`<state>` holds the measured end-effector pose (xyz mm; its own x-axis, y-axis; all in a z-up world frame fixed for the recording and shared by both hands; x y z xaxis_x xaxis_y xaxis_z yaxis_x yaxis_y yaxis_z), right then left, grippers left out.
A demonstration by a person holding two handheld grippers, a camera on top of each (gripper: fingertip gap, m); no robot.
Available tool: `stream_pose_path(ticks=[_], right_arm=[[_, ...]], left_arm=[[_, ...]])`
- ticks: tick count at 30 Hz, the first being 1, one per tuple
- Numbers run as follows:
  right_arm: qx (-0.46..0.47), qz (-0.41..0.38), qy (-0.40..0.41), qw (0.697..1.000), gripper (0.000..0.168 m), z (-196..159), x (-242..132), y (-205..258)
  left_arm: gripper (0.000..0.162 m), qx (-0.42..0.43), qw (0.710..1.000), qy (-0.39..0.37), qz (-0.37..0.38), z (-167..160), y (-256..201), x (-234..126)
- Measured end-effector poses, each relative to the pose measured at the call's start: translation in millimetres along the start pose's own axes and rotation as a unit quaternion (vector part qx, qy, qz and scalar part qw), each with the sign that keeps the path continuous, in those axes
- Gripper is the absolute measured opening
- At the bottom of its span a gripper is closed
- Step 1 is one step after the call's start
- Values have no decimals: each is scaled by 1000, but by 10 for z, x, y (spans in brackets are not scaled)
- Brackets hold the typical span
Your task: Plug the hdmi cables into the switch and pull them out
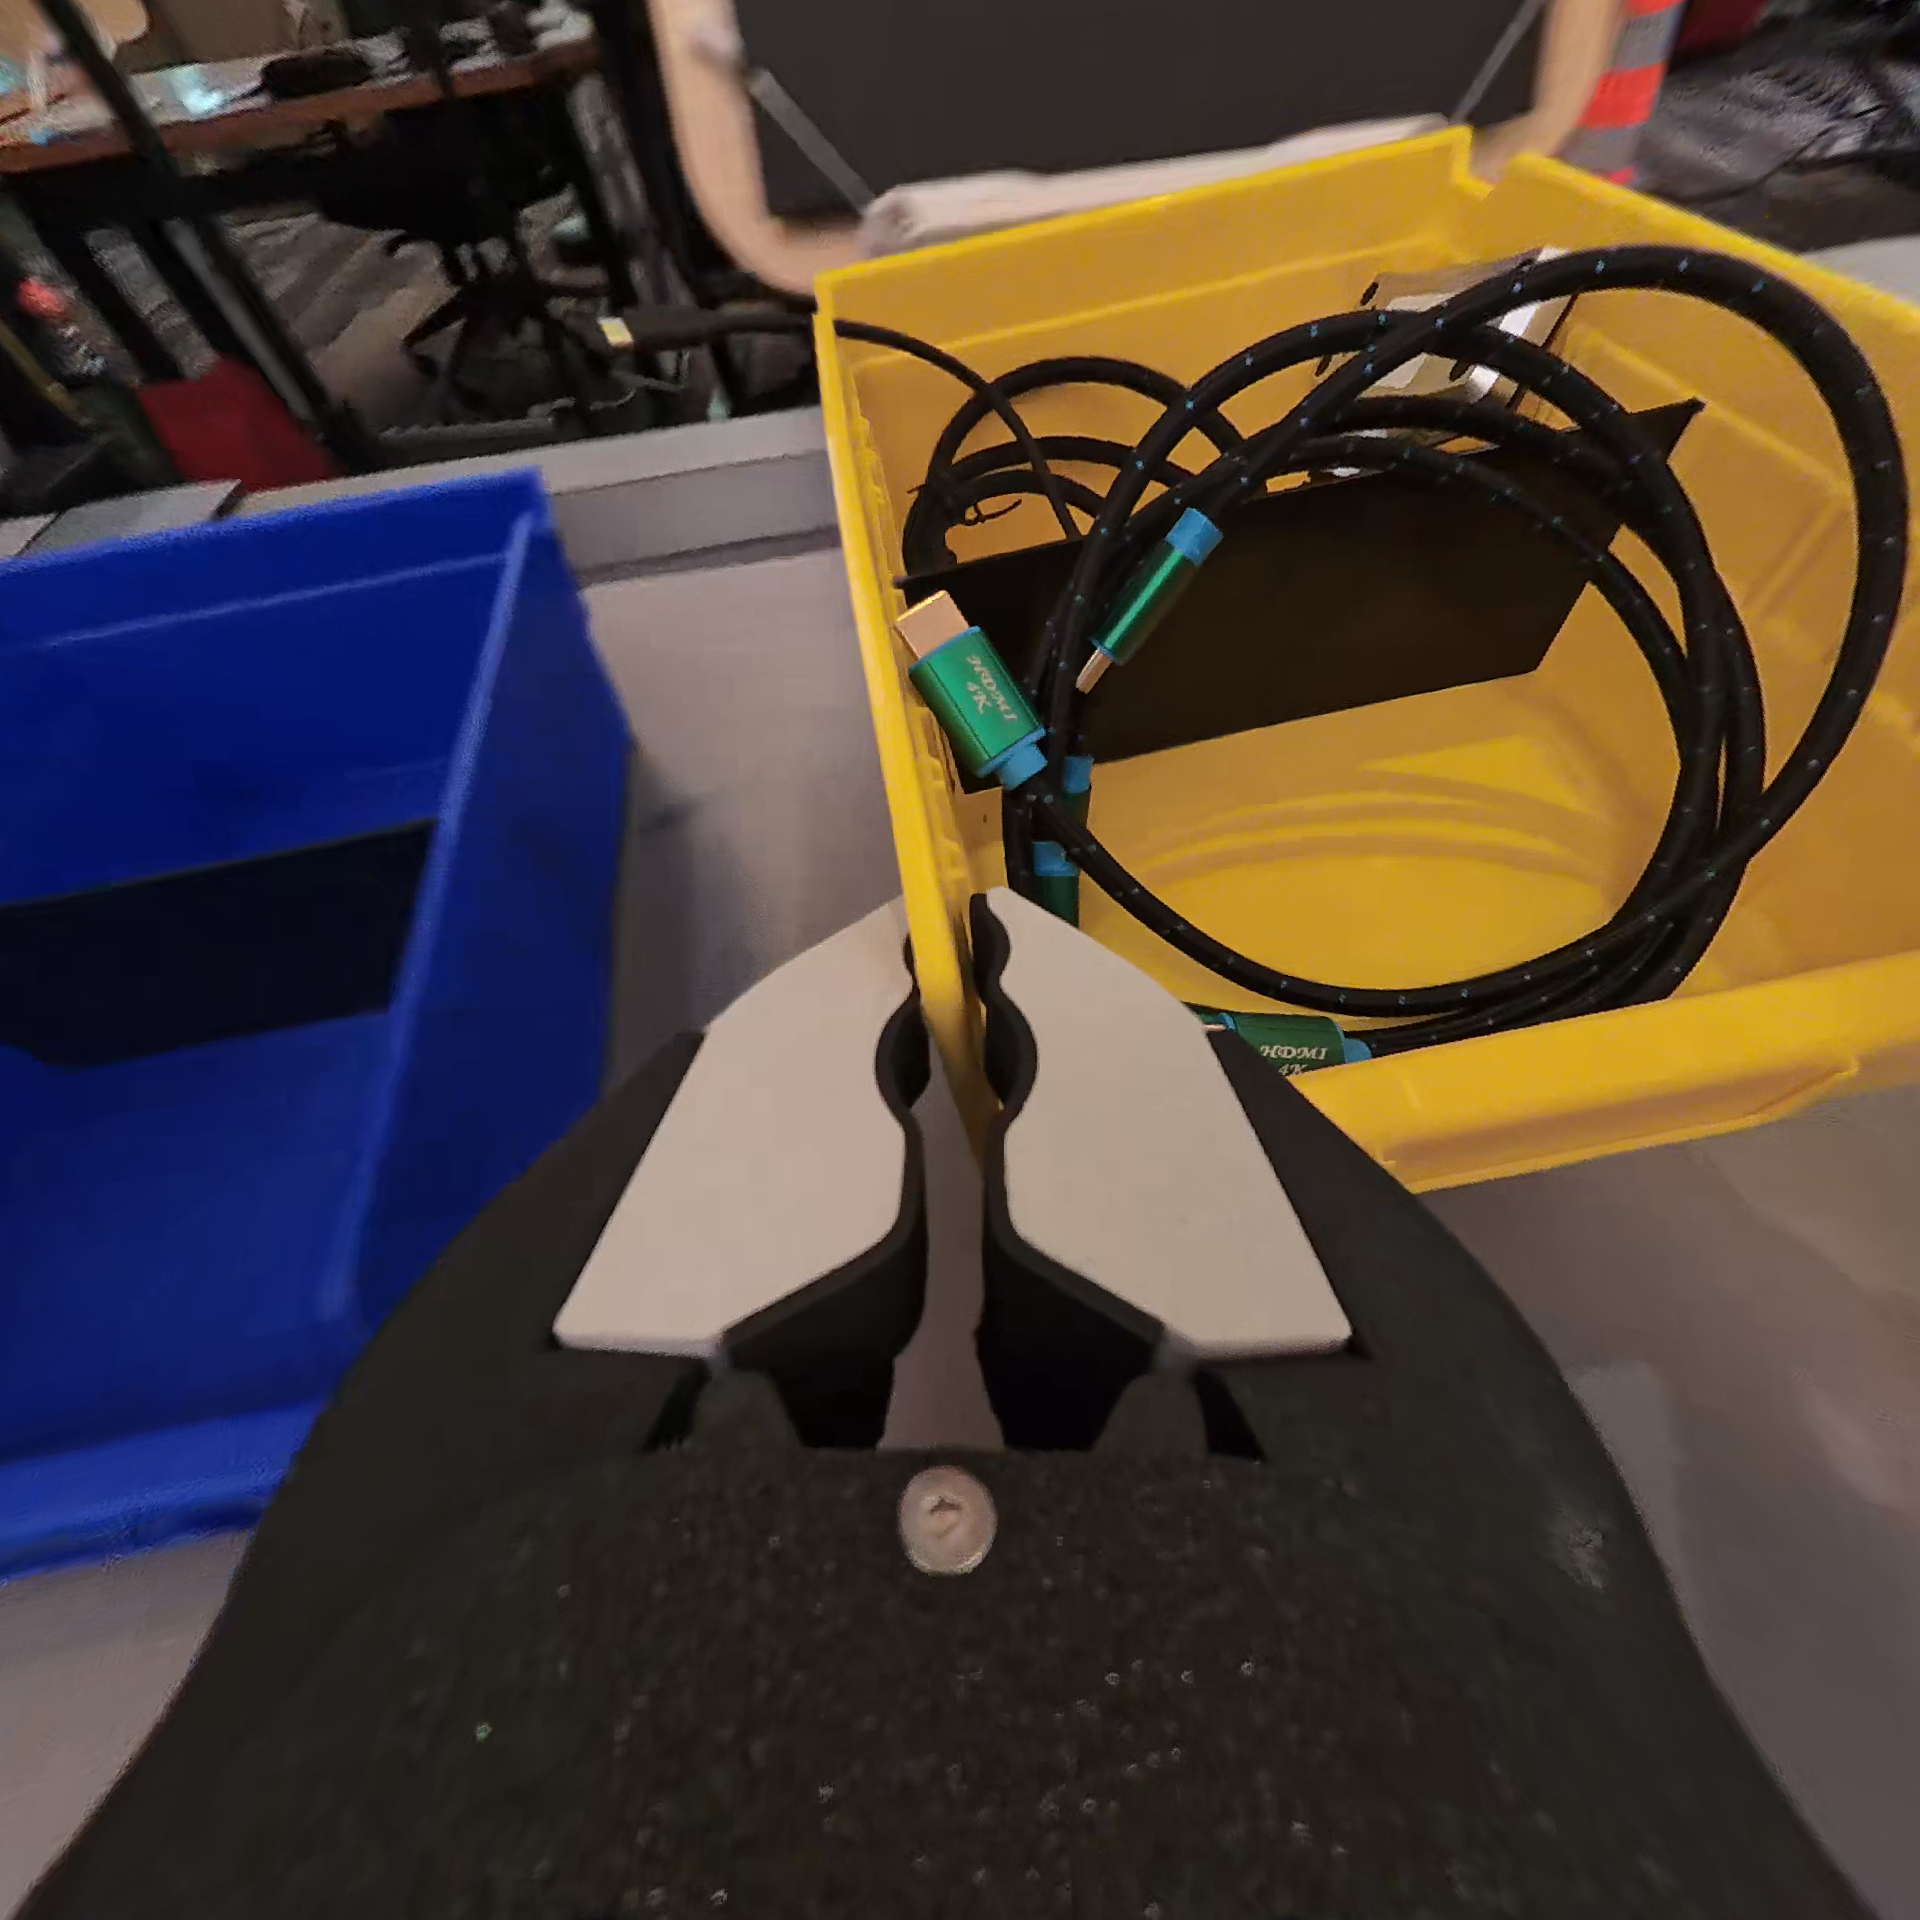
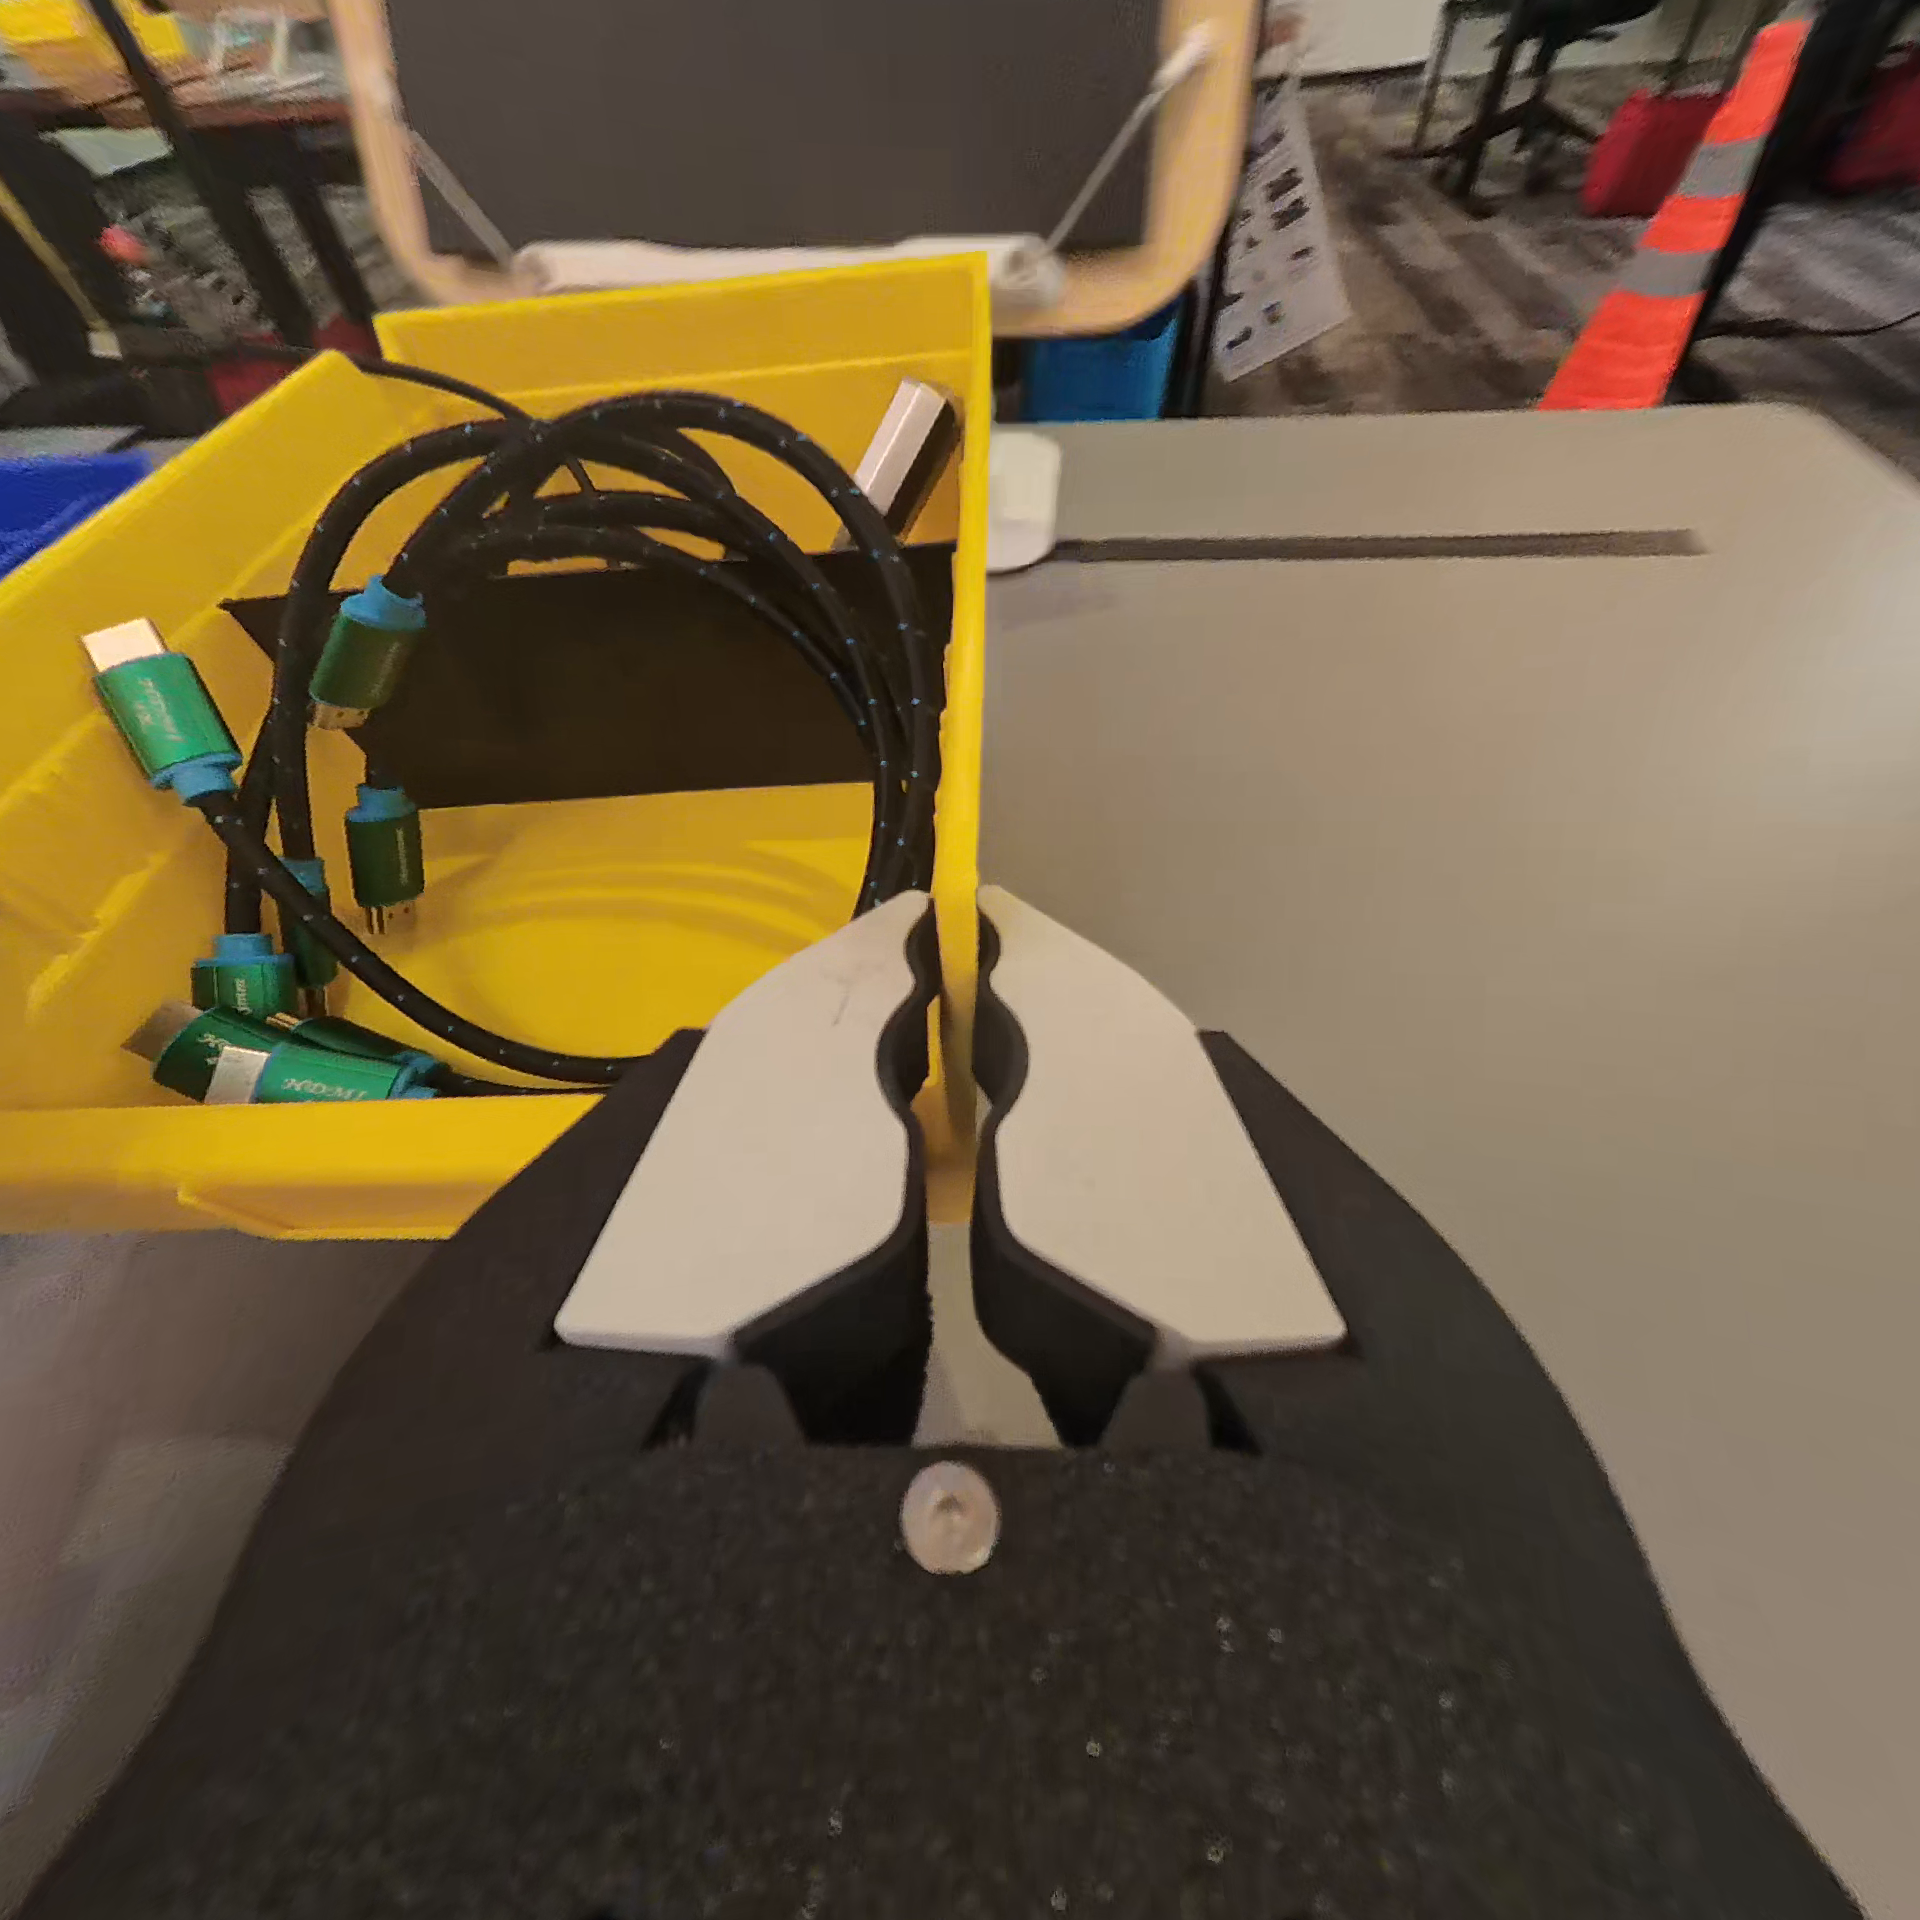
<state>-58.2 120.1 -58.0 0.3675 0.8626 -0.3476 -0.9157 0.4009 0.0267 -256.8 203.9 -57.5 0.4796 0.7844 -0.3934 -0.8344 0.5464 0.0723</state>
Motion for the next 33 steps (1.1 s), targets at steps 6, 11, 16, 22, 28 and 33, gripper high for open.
stream_pose_path(ticks=[6, 11, 16, 22, 28, 33], right_arm=[[-3, 20, 24, 999, 2, -387, 120, 438], [-52, 91, 33, 994, 24, -378, 60, 377], [-139, 140, 53, 979, 48, -361, -307, 257], [-254, 197, 21, 947, 49, -369, -900, 554], [-257, 289, 91, 918, 52, -693, -1047, 1094], [-251, 331, 101, 904, 51, -767, -1031, 1556]], left_arm=[[17, 4, 1000, 30, 7, -348, 247, 0], [51, -15, 997, 48, -65, -306, 239, -241], [53, 5, 998, -16, -60, -351, 757, -950], [56, 14, 998, 45, 39, -805, 2115, -1260], [49, -93, 996, 7, -1, -711, 2764, -926], [2, -93, 995, 28, 10, -719, 2861, -619]])
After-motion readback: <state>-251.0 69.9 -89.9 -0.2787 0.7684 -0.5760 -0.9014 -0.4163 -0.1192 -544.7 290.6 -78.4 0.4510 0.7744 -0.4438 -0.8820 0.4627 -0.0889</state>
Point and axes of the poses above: each gripper's, where its closed fingertips meet, x out along the fingers, z out of its top, y = z × x across the jaws, the point moved 8 cm from there along -x, back along the fingers, and after that the axes turned 4 degrees about -z, right-handed, at the moved point
